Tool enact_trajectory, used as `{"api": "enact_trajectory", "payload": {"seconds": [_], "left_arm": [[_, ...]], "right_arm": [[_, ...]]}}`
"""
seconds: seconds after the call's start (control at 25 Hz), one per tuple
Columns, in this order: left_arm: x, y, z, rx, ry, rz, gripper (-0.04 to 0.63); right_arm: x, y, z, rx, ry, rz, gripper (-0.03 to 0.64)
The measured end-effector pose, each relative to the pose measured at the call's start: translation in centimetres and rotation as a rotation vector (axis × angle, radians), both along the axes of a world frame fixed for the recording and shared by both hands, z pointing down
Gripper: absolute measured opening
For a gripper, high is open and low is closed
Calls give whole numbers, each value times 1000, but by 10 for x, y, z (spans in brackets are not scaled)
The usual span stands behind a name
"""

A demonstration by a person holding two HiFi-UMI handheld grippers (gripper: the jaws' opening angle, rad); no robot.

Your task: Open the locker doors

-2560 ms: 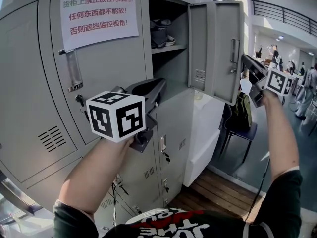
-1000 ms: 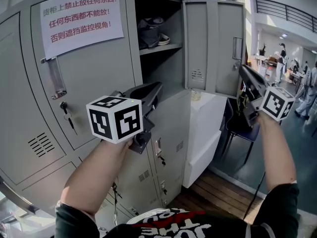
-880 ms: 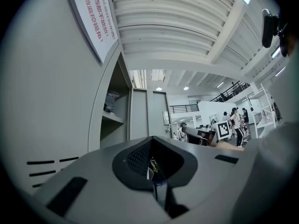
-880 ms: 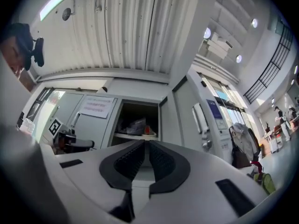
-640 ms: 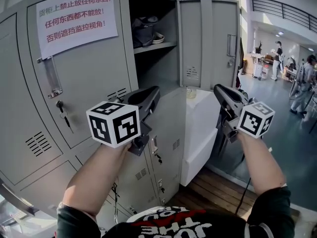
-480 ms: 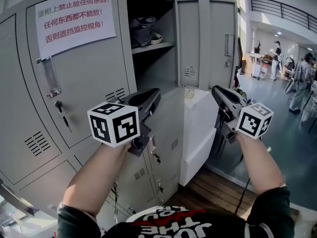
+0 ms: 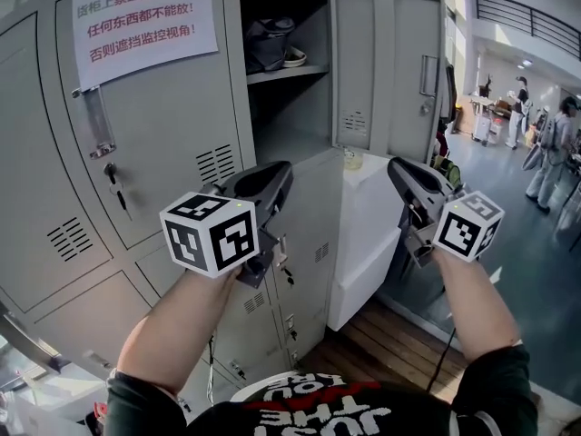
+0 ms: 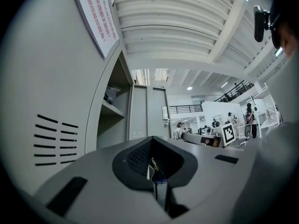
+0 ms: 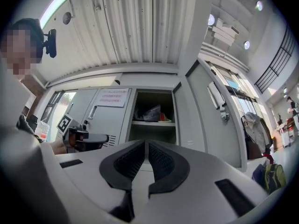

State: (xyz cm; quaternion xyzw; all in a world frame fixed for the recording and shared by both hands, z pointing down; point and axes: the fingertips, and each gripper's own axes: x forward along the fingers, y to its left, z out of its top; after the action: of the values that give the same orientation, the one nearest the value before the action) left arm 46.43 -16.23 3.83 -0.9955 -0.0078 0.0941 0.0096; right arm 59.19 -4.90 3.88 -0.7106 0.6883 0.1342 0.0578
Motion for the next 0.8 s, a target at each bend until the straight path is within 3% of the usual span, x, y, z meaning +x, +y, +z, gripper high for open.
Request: {"api": "enact_trajectory", "payload": {"seconds": [0.2, 0.44, 0.8], "left_arm": [[-14, -1, 28, 21, -15, -89, 5], [-46, -14, 84, -18, -51, -203, 5], [-148, -41, 206, -93, -137, -453, 5]], "right_arm": [[-23, -22, 28, -29, -1, -98, 48], [-58, -54, 76, -76, 1, -219, 48], [-130, -99, 184, -166, -58, -418, 48]]}}
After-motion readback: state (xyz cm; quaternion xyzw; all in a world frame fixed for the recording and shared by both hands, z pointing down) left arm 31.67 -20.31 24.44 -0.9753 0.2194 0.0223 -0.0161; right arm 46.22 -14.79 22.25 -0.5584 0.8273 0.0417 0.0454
